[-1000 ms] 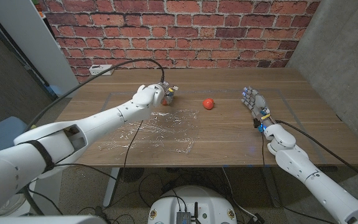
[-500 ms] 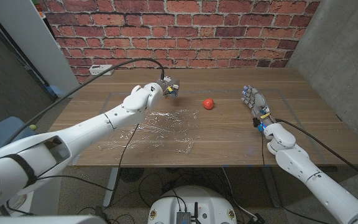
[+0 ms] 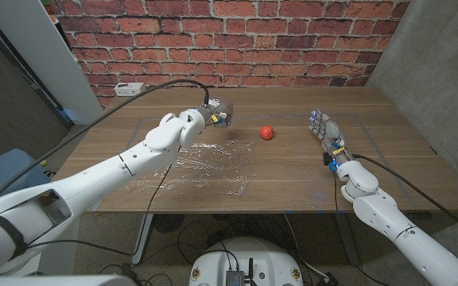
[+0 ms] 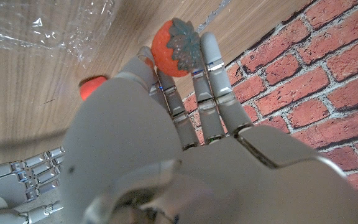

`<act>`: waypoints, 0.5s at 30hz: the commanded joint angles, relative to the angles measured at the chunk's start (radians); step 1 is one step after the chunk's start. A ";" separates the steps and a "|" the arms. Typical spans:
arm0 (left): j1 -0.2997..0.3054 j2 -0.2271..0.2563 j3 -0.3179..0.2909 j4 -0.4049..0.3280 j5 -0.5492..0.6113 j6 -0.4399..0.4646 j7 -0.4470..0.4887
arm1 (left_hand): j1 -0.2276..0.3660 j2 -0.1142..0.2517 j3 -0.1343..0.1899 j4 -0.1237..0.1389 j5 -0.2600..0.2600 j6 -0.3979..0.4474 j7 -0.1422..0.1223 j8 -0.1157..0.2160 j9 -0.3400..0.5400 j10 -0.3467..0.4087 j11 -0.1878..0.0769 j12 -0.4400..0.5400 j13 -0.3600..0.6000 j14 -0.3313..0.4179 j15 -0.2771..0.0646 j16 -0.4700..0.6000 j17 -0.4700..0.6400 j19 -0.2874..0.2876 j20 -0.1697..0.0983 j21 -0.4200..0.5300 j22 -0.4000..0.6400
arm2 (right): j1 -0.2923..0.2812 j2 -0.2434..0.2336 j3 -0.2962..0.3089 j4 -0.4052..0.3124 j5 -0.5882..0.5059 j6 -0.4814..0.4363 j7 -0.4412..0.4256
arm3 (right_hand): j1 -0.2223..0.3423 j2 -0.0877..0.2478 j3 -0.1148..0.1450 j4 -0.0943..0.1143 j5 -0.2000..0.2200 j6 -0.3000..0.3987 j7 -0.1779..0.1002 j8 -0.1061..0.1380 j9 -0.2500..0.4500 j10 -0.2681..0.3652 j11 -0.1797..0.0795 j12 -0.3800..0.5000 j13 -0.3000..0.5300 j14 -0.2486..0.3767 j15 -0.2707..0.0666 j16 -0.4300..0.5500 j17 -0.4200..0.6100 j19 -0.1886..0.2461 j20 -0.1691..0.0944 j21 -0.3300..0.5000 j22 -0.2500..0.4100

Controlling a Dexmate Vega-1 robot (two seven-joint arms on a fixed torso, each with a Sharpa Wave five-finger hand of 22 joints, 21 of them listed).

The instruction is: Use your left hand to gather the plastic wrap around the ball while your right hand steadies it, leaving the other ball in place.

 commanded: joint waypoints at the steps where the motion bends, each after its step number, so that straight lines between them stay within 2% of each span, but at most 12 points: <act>1: 0.098 0.047 -0.077 -0.095 0.004 -0.058 -0.014 | 0.104 0.091 0.009 -0.001 0.005 0.008 0.001 0.003 0.002 -0.001 0.003 0.008 0.005 0.185 -0.291 -0.003 0.007 -0.010 -0.045 0.010 0.000 | -0.065 -0.010 0.005 -0.075 -0.024 0.006 -0.045 | -0.001 -0.001 0.004 0.001 0.001 0.012 -0.001 -0.002 0.001 0.013 -0.001 0.000 0.003 0.008 0.004 0.000 0.004 0.007 -0.001 0.005 0.002; 15: 0.211 0.092 -0.148 -0.180 -0.003 -0.072 -0.027 | 0.102 0.089 0.011 0.000 0.006 0.011 0.001 0.003 0.002 -0.001 0.001 0.008 0.007 0.190 -0.292 -0.012 0.015 -0.016 -0.047 0.024 -0.006 | -0.113 -0.017 -0.001 -0.136 -0.052 0.002 -0.075 | -0.001 -0.001 0.005 0.000 0.001 0.011 -0.002 -0.003 0.001 0.013 -0.001 -0.002 0.003 0.007 0.004 -0.002 0.004 0.007 -0.002 0.005 0.002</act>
